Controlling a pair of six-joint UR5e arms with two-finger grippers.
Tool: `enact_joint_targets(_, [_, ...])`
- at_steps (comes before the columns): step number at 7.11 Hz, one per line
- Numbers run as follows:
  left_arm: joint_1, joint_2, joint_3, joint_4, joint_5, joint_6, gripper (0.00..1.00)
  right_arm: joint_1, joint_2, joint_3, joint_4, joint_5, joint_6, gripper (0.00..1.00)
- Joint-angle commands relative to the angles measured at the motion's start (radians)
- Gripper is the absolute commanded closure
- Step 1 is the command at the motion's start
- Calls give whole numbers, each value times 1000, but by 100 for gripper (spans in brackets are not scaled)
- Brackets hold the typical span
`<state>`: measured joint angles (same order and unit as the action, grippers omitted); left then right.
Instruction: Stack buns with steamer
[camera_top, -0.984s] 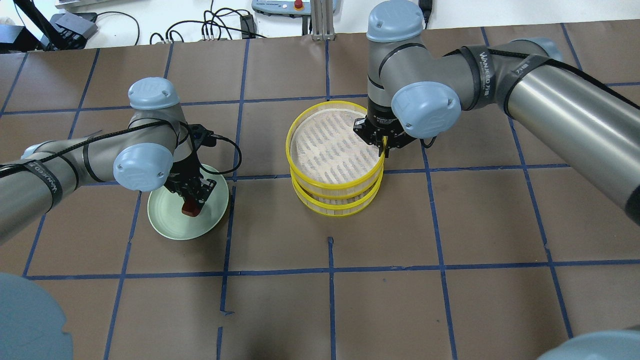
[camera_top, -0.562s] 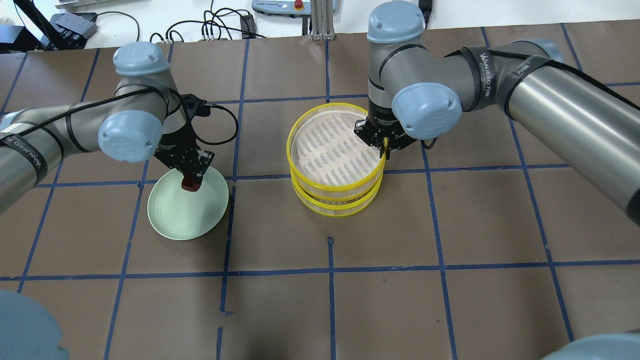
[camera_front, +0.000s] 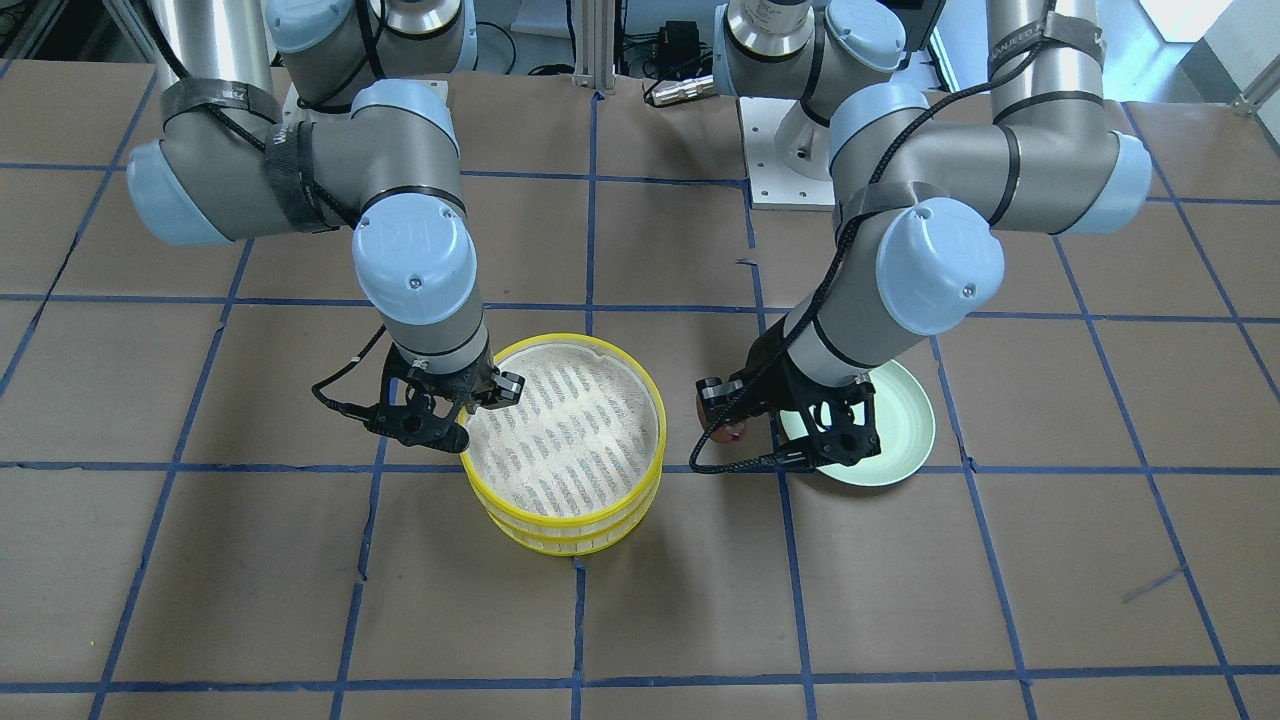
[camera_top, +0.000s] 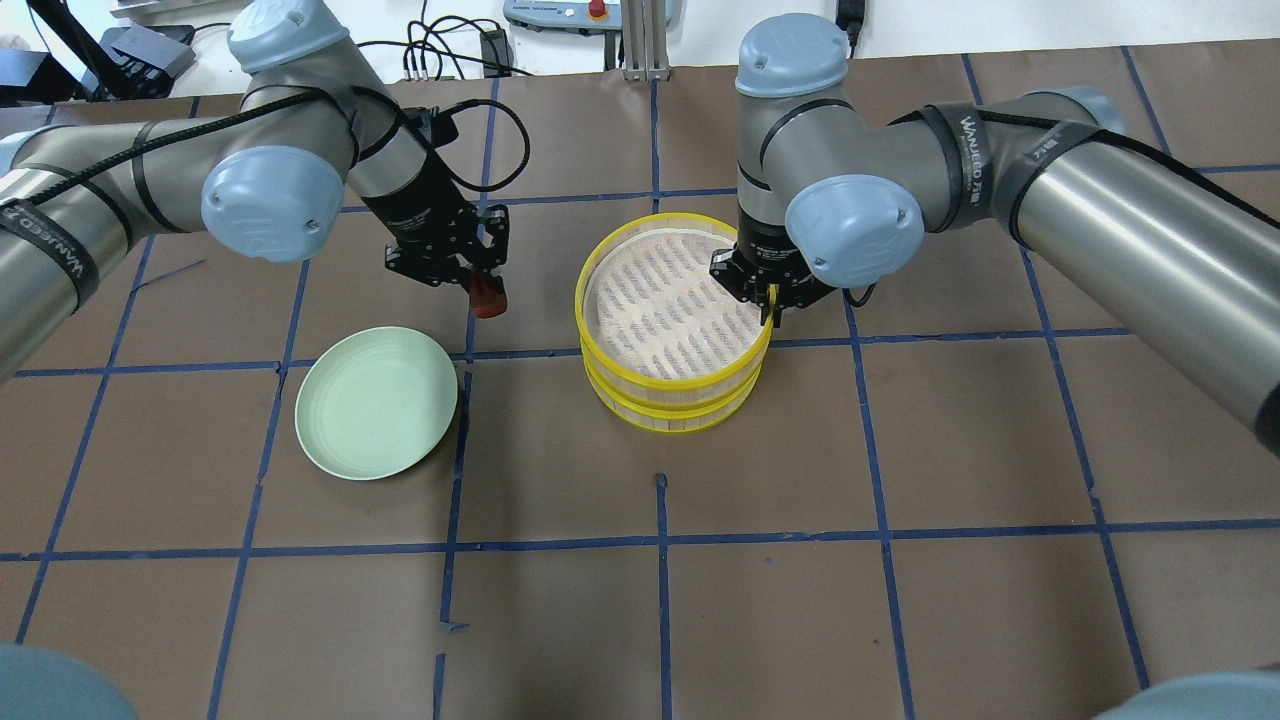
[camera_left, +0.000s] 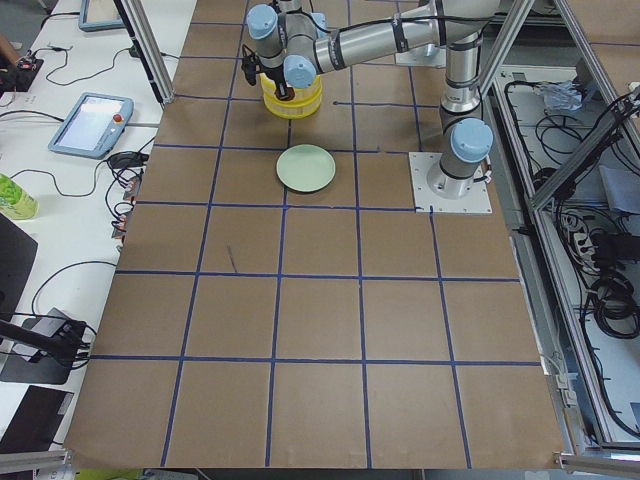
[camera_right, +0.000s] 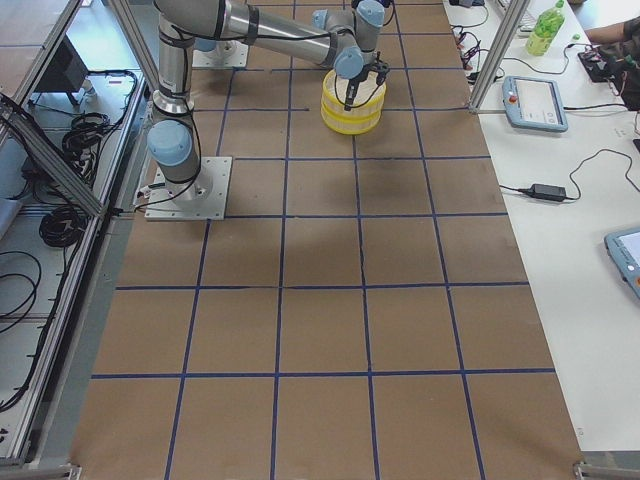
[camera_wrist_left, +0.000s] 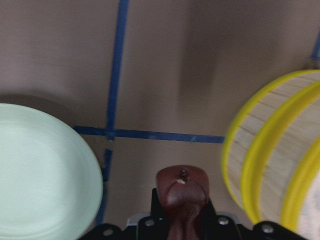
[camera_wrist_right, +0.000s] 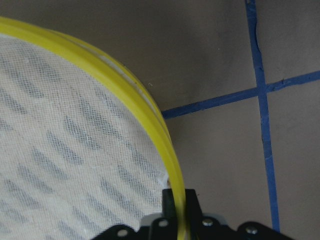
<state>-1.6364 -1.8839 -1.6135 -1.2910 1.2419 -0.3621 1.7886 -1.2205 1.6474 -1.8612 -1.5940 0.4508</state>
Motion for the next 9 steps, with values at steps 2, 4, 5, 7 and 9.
enact_joint_targets(2, [-120,-61,9,161,-133,-301,17,-17,-5,-11,-6,3,-7,26])
enact_joint_targets(4, [-123,-61,11,177,-125,-339,0,-136,-71,-35,19,21,-209,25])
enact_joint_targets(5, [-122,-61,14,179,-125,-337,0,-203,-115,-50,67,28,-322,22])
enact_joint_targets(7, [-102,24,24,148,-34,-295,0,-248,-222,-101,202,28,-427,21])
enact_joint_targets(9, [-41,167,125,-178,154,35,2,-207,-341,-155,382,26,-420,20])
